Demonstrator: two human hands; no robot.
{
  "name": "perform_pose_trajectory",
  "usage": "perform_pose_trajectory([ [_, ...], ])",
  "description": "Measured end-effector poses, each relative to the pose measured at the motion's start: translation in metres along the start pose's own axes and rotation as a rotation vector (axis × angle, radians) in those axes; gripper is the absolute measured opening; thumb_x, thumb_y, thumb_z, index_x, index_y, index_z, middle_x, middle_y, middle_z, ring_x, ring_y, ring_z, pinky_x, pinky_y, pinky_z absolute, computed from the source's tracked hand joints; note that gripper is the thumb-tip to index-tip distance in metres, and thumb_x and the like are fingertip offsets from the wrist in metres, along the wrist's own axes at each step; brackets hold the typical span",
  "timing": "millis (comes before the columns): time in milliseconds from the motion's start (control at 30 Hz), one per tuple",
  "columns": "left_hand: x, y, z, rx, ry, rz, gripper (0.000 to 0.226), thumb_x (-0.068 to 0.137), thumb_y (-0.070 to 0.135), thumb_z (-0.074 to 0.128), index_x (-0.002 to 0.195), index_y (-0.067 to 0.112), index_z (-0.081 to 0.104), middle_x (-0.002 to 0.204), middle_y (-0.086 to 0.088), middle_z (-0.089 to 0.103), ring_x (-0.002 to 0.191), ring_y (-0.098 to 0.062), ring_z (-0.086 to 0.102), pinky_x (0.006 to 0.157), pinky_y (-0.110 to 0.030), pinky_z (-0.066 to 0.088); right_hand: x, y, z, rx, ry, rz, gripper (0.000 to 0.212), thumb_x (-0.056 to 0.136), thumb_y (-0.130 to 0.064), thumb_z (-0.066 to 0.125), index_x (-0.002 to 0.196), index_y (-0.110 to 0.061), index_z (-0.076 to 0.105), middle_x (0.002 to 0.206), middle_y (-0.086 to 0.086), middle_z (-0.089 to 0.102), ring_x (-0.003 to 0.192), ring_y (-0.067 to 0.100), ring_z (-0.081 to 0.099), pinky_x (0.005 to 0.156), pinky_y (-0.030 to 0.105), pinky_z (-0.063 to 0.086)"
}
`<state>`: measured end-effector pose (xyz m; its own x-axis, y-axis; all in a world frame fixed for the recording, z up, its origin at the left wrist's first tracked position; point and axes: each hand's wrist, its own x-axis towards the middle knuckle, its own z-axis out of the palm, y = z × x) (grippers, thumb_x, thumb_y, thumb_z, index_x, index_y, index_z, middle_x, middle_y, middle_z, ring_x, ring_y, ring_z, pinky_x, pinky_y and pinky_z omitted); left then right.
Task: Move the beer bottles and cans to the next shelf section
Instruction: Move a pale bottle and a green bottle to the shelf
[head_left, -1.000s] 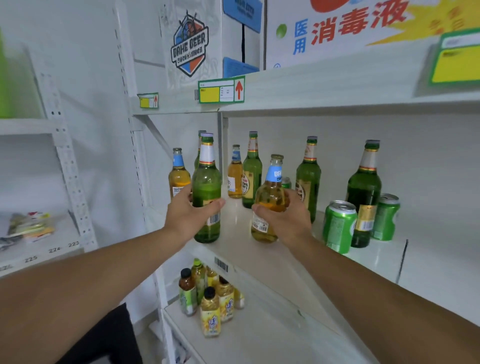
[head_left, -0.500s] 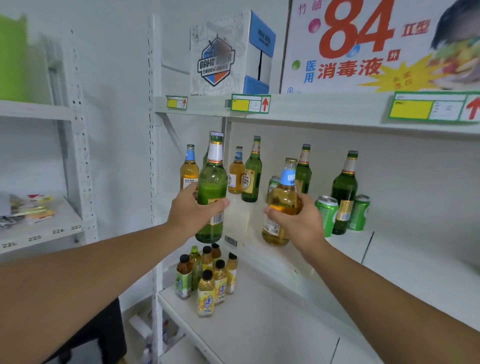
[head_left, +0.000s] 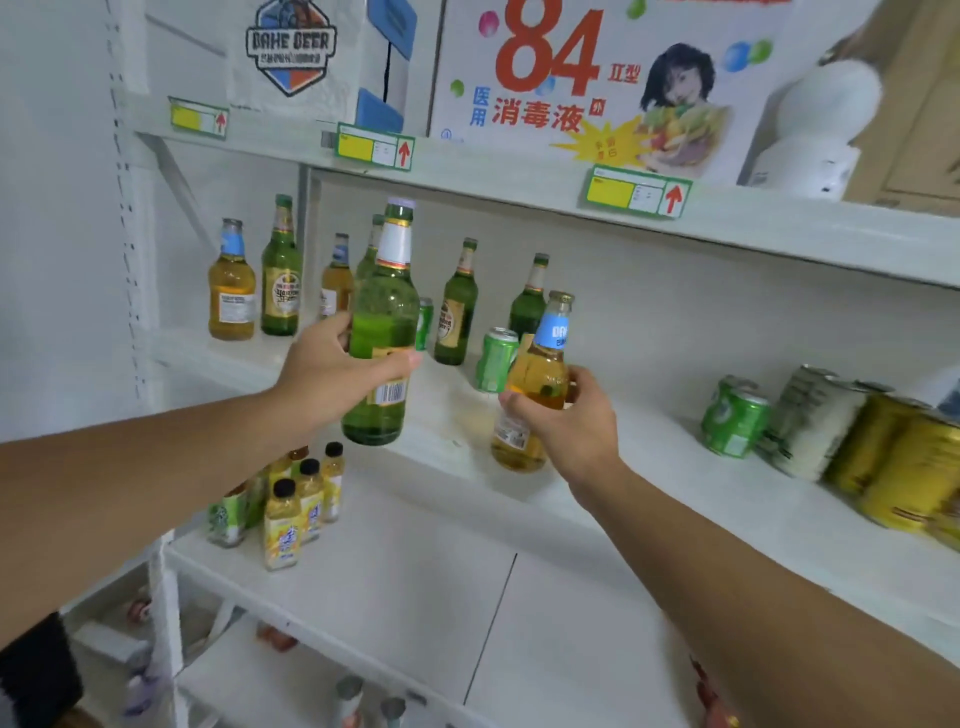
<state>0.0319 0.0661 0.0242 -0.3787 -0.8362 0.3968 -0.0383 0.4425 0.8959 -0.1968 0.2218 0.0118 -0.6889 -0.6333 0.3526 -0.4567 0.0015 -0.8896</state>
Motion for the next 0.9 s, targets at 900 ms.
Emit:
perform_pose_trajectory([
  [900,-0.137,0.143,0.396,-0.158,-0.343,0.042,0.039,0.079,0.033,0.096,0.111,0.031,0.074,0.108,0.01,0.078,0.101,-0.007,0.072,0.076,-0.025,0.053,-0.057,0.12,-0.431,-0.184,0.334,0.088,0.091,0.056,-0.069,0.089,0.136,-0.038,0.056,0.116,-0.014,0.074,0.108,0.013,0.072,0.098,0.049,0.062],
])
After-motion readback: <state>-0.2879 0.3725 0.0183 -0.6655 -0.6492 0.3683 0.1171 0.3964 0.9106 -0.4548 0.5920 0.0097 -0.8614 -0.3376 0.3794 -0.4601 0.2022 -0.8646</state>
